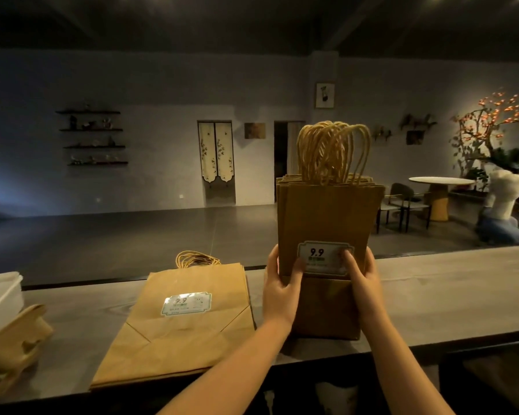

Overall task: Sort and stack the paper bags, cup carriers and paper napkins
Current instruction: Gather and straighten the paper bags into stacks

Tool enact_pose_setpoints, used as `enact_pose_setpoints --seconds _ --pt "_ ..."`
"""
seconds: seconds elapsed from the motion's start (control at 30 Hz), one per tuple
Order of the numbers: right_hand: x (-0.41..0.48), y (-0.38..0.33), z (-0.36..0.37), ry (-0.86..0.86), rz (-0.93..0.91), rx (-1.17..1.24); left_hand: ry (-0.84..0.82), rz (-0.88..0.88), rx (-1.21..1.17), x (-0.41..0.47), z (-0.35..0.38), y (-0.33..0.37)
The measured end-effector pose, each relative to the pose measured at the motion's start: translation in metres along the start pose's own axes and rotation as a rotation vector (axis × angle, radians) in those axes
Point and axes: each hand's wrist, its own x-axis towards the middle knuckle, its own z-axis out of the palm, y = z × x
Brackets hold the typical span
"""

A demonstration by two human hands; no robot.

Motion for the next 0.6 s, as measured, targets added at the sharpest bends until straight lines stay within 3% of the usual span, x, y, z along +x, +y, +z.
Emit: enact_pose_setpoints --seconds 0.33,0.5,0.6 --pt "-0.005 0.018 -0.016 -0.165 0.176 -0.064 -0.035 -0.057 -0.031 0.0 -0.001 -0.003" --pt "-0.005 0.017 -0.014 -0.073 0.067 -0.12 -0.022 -0.049 -0.015 0.0 0.004 -0.001" --pt "-0.004 0.016 -0.016 -0.118 0.096 -0.114 -0.004 -0.023 0.009 0.0 0.003 -0.001"
